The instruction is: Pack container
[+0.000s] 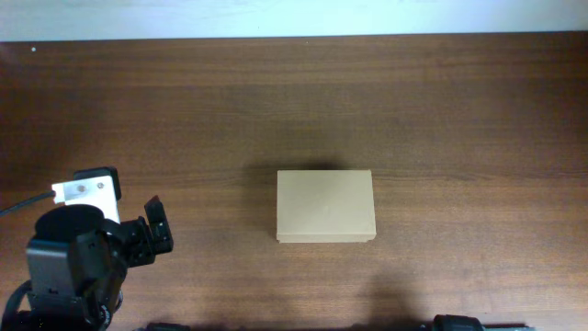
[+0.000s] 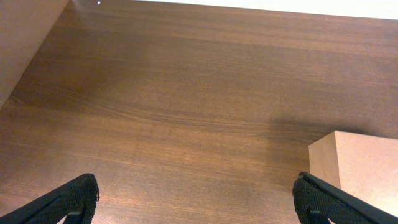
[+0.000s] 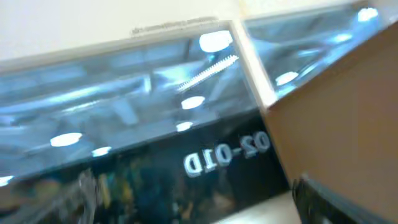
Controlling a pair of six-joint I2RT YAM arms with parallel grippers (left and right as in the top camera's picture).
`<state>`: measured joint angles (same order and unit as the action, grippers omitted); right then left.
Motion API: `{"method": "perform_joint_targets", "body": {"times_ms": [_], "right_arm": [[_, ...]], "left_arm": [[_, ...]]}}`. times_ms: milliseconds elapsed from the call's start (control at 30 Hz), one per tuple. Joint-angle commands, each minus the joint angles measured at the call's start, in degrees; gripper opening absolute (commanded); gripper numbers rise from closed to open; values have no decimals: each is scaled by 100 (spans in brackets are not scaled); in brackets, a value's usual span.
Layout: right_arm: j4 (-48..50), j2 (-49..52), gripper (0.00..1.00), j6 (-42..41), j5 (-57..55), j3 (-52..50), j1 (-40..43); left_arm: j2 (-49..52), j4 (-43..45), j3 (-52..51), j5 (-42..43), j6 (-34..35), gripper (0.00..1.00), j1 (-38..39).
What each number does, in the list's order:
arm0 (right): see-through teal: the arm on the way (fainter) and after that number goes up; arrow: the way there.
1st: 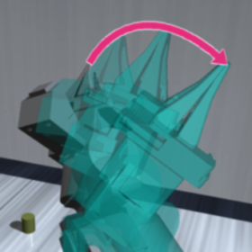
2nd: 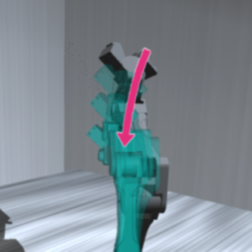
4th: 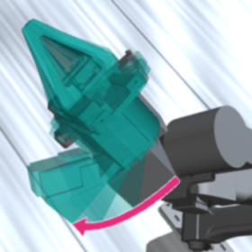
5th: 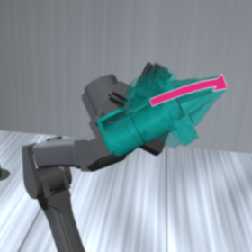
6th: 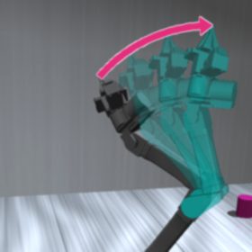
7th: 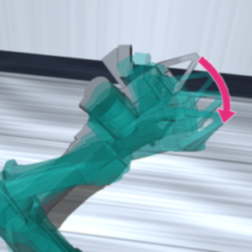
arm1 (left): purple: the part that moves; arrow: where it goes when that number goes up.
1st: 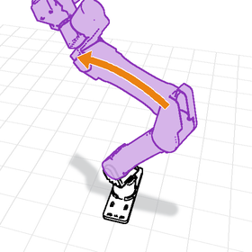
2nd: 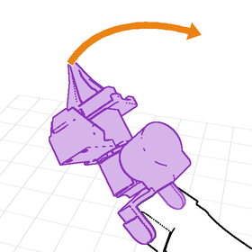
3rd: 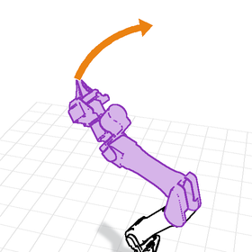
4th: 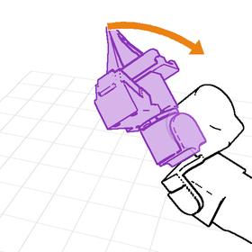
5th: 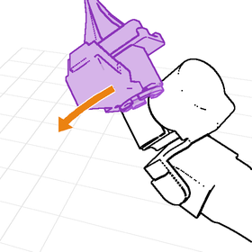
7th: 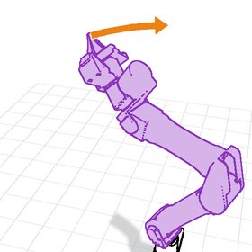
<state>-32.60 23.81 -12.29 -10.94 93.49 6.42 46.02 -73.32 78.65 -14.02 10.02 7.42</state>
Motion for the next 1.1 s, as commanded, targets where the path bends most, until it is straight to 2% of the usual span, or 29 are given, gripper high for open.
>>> {"method": "perform_joint_targets", "body": {"times_ms": [0,267,367,867,1067], "right_arm": [[507,-629,99,140,894,-1644,42],[1600,-1902,99,138,1506,-5259,42],[1923,-2221,99,162,1497,-6089,42],[2380,-2358,99,179,1482,-8535,42],[2409,-2358,99,179,1390,-8937,42]], "left_arm": [[20,-9,79,-79,-92,100,-24],[20,-9,79,-79,-92,100,-24],[17,-9,79,-79,-92,99,-24],[17,-9,79,-79,-92,99,-24],[17,-9,79,-79,-92,100,-24]]}}
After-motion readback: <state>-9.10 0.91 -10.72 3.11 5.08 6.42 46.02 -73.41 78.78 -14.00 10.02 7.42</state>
